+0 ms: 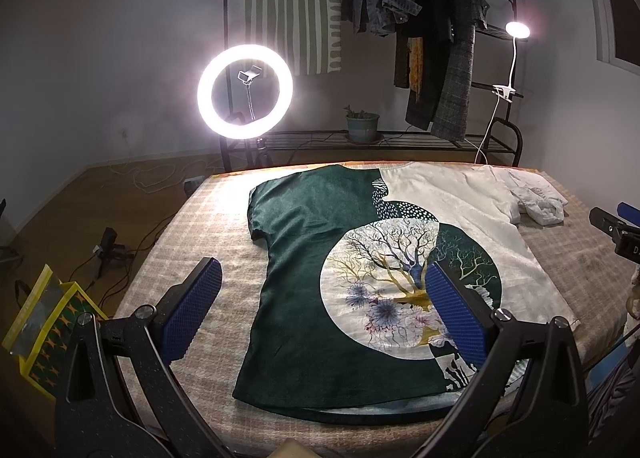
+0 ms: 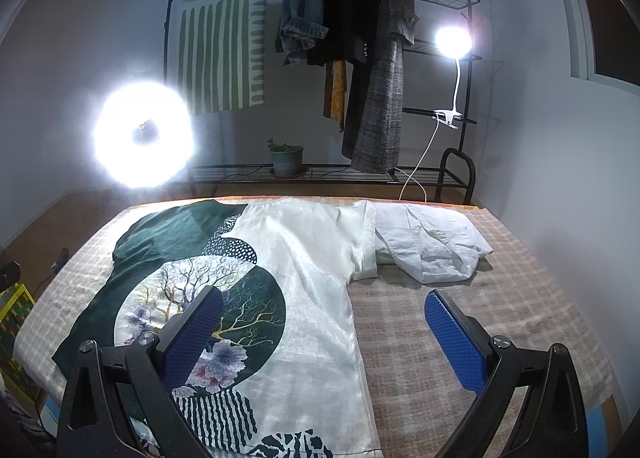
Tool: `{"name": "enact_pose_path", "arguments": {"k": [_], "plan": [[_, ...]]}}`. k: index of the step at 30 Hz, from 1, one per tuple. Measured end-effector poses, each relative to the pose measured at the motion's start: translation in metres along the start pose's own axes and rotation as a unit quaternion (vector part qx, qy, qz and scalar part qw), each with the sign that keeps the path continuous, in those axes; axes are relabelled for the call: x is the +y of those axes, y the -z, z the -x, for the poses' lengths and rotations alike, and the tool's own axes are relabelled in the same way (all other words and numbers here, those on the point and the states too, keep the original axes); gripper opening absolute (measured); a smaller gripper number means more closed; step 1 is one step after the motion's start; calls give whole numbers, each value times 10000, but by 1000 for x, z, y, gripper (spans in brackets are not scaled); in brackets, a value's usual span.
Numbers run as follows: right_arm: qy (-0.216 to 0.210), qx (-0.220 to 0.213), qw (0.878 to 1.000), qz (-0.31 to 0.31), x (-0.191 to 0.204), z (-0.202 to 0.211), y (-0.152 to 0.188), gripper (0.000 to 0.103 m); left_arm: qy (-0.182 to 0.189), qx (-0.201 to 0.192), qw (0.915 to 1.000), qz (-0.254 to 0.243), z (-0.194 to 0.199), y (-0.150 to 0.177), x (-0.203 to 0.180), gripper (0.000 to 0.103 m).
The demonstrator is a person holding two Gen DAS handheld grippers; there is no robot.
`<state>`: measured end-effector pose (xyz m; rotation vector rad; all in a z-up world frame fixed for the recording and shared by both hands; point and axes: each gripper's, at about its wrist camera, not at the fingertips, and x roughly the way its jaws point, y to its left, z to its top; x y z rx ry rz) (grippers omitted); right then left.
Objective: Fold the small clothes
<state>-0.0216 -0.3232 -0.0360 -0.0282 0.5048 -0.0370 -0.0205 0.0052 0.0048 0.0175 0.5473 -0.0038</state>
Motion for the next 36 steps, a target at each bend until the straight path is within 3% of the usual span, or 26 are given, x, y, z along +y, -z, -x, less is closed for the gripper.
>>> {"name": "enact_pose_path", "arguments": {"k": [10,16,21,25,30,36], "plan": [[-125,51,9999,38,10,-8,-3,101,-93,85,9999,51,-9,6,7,103],[-461,216,9987,36,25,-22,-17,101,-159,183,9994,247,-19,12,22,103],[-911,426,9945,299,55,-42,-40,99,-150,581,9951,783,-34,29,49,91],[-1524,653,9851,459,91,-69,-63,98,-220,885,9886,1199,-42,48,70,84],[-2063,1015,9710,656,143,-110,-87,85,-186,1356,9741,1802,-55,79,93,74],[-2600,1536,9526,358,194,-163,-115,79,-156,1965,9553,2203,-80,112,109,64]]}}
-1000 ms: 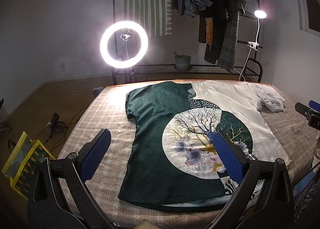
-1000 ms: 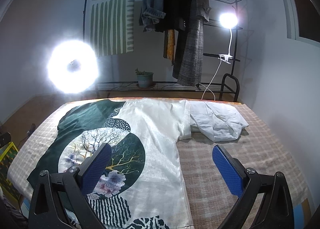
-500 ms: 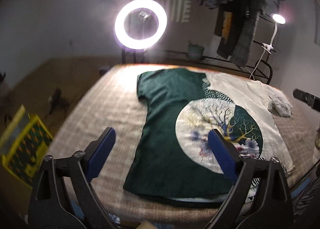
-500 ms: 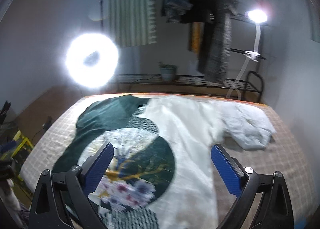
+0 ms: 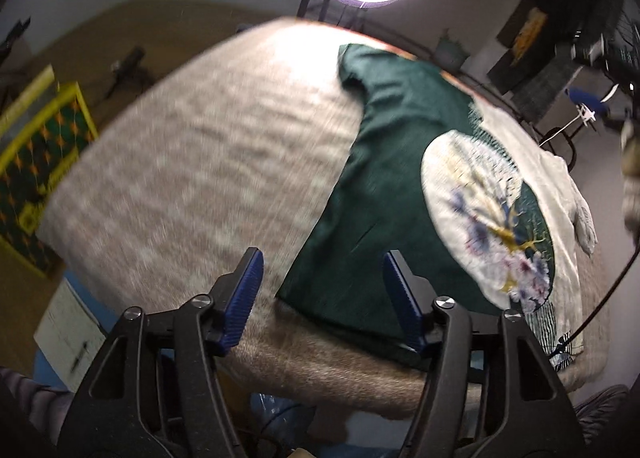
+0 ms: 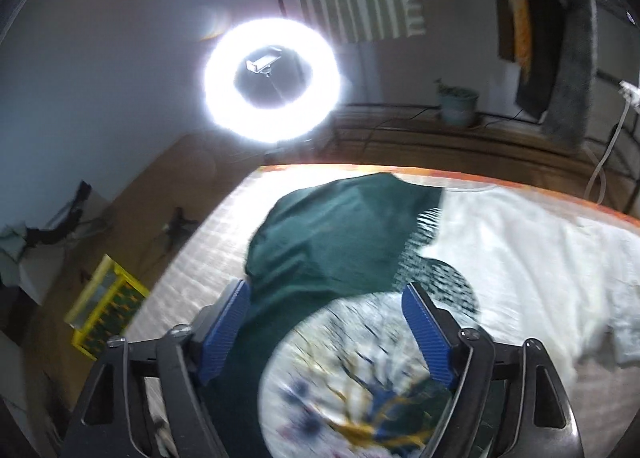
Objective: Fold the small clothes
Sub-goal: 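Grasp the green T-shirt's side edge with the left gripper and lift it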
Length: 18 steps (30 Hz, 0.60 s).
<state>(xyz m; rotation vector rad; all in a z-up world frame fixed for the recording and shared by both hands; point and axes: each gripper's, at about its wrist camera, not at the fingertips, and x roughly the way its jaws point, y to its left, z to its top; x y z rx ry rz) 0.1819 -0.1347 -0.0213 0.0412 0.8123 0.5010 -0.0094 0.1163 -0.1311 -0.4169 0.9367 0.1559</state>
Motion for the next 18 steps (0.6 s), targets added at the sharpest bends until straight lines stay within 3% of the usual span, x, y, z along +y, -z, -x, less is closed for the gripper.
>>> {"name": "enact_pose_path", "arguments": {"k": [5,11,16,18], "plan": [[-231,215,9995,5,18,-51,-36,78,-61,280,9994,196,-21,3,11,64],[-222,587,9975,311,52,-124,-62,78,-7,511,9980,366,-39,2,18,61],[-180,887,9946,502,77,-186,-76,78,11,491,9979,423,-42,-1,18,60],[-131,977,9934,580,87,-209,-80,78,-32,471,9982,372,-43,-3,15,46]]}}
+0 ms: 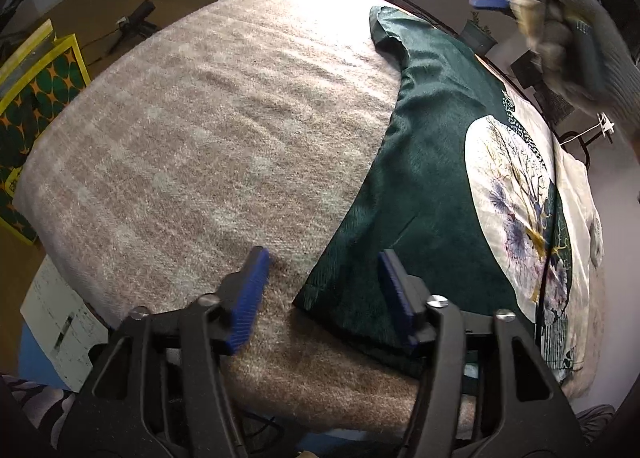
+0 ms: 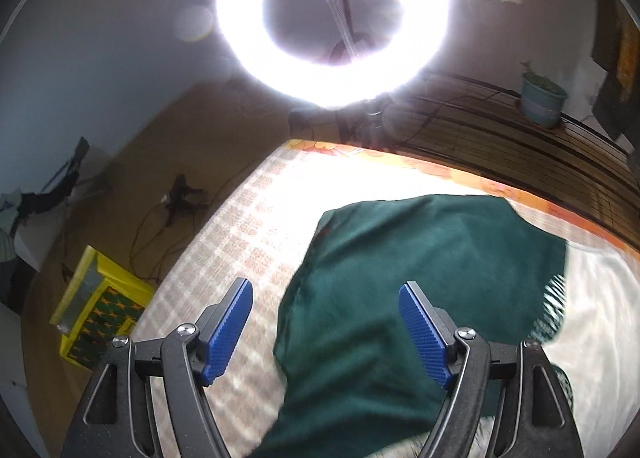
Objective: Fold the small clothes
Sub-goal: 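Grasp the green T-shirt's side edge with the left gripper and lift it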
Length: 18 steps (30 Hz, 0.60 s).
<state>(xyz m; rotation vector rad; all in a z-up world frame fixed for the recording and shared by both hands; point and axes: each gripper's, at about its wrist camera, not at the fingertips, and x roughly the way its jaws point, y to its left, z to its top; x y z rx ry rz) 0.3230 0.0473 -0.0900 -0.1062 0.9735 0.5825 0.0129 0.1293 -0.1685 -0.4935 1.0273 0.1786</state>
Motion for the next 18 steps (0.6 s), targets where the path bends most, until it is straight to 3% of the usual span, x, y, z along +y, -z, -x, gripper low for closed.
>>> {"name": "enact_pose_path", "arguments": {"k": [5,11,18], "plan": [[146,284,9993,182,18,-53,-13,78,86,50,9999,-52,-5,-3,-1,6],[350,543,9975,293,32,-112,-25,78,438,151,9988,138,-7,-6,2,1],[781,878,9922,412,26,-157,-31,56,515,85,9985,151,-5,-8,0,0]]}}
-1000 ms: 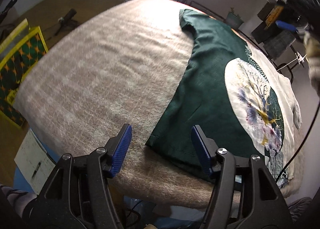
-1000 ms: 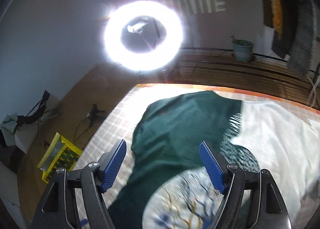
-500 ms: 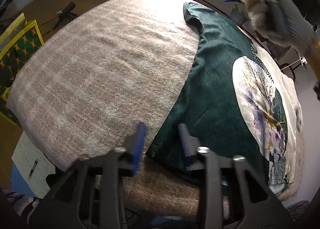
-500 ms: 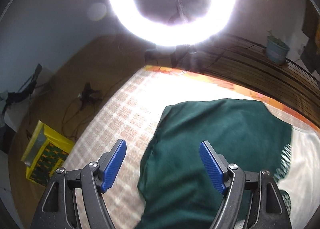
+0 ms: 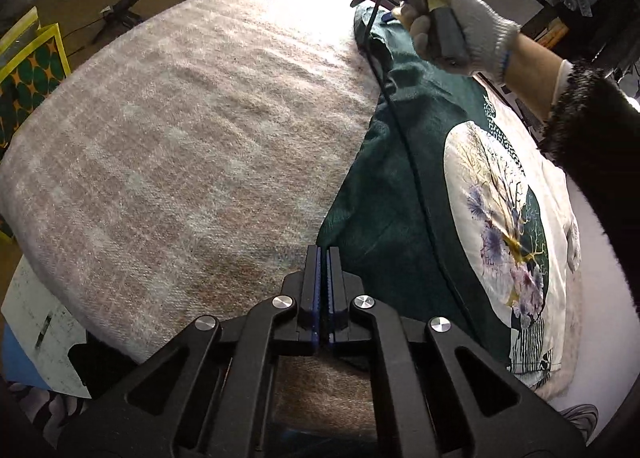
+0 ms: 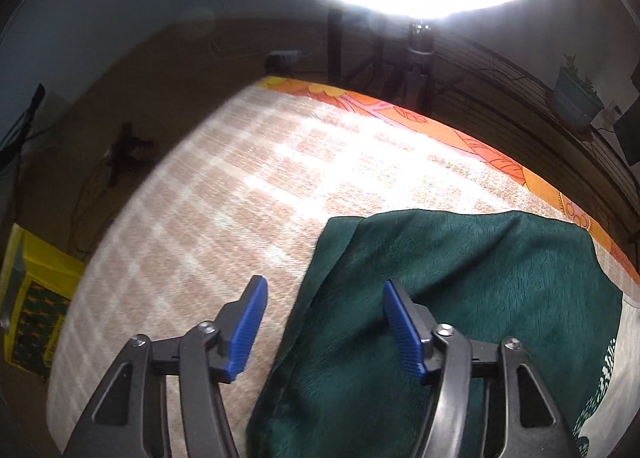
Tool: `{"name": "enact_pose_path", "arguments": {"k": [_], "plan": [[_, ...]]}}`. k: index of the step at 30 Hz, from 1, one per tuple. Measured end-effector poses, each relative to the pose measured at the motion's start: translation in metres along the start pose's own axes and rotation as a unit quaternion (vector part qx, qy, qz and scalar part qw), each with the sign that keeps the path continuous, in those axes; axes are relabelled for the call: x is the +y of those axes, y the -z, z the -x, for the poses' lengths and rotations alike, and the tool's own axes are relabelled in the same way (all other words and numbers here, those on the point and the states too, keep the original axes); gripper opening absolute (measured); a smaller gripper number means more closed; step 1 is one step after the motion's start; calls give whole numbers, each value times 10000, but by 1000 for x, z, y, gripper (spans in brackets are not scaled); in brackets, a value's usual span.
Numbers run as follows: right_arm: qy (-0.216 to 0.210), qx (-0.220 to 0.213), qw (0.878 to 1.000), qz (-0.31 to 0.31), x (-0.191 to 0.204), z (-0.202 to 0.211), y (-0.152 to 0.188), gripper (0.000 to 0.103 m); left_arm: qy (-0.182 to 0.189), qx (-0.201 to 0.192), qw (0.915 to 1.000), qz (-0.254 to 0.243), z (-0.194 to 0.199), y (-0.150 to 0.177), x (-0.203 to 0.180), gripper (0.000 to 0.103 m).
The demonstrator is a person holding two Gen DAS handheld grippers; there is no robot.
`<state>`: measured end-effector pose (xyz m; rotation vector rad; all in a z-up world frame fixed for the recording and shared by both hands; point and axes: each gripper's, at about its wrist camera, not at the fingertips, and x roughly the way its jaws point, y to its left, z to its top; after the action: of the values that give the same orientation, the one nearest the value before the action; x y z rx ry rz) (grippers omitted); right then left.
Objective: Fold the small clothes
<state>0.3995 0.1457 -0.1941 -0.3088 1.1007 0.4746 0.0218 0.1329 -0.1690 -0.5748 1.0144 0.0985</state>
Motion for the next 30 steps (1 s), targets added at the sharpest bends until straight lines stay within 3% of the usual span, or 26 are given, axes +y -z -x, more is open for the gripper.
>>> {"name": "enact_pose_path", "arguments": {"k": [4,6,8,15,22,30], "plan": [[126,139,9998,62,-6,-11,-1,36,39,-61,9999,-71,4,1,-1,0],[208,105,9993,297,-3,-9,-1,11,49,-88,9999,-91,6,1,-1,0],[303,51,9986,436,-3,-5,-2,4,52,-154,9998,-148,10,1,-2,0],[-183,-370,9991,-109,-42,40,-2,2,132,-358,9986,-360,23,3,-11,0],[-754,-878,9922,-464,-93,89,14,2,327,-517,9956,-703,36,9,-36,0],[-689,-1227,9879,-651,-161,135,46,2,720,-495,9840,-1553,42,29,-99,0]]}}
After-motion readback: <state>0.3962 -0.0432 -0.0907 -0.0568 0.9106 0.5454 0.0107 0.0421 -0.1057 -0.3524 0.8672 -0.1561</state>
